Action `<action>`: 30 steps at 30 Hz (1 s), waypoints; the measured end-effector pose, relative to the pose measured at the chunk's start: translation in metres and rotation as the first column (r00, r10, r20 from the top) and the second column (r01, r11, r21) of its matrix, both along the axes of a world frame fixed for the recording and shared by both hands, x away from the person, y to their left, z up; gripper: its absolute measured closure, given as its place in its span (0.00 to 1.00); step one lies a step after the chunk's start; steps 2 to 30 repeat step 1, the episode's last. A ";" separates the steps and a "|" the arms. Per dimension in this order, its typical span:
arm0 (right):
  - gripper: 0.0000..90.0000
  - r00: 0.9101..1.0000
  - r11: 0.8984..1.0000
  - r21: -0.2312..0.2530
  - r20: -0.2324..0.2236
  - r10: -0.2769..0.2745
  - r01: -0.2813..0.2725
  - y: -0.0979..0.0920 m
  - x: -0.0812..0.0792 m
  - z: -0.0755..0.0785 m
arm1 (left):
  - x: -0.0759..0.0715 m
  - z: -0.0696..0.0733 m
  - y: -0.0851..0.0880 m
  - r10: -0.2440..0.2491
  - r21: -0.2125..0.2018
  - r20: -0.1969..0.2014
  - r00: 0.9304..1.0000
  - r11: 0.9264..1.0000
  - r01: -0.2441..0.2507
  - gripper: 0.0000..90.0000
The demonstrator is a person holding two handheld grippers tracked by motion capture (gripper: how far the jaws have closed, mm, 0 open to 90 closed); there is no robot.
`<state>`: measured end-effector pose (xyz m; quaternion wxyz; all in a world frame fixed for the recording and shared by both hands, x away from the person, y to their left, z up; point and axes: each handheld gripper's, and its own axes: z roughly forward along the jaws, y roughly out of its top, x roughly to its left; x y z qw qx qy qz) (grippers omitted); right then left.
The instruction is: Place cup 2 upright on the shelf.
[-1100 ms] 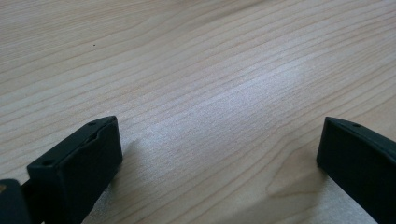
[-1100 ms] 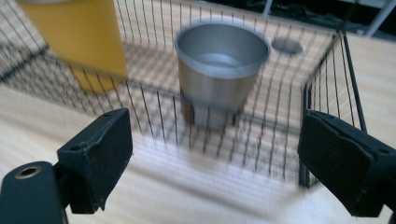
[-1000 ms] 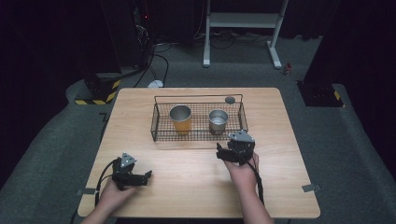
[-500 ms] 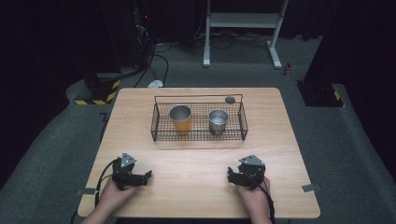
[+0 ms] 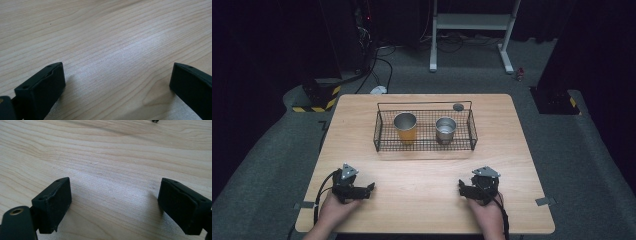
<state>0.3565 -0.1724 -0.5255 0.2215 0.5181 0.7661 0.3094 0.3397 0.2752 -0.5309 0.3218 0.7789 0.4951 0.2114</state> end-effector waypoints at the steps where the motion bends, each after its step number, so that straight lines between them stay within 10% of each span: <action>1: 0.13 1.000 1.000 0.000 0.000 0.000 0.000 0.000 0.000 0.000 | 0.000 0.000 0.000 0.000 0.000 0.000 1.000 1.000 0.000 0.01; 30: 0.13 1.000 1.000 0.000 0.000 0.000 0.000 0.000 0.000 0.000 | 0.000 0.000 0.000 0.000 0.000 0.000 1.000 1.000 0.000 0.01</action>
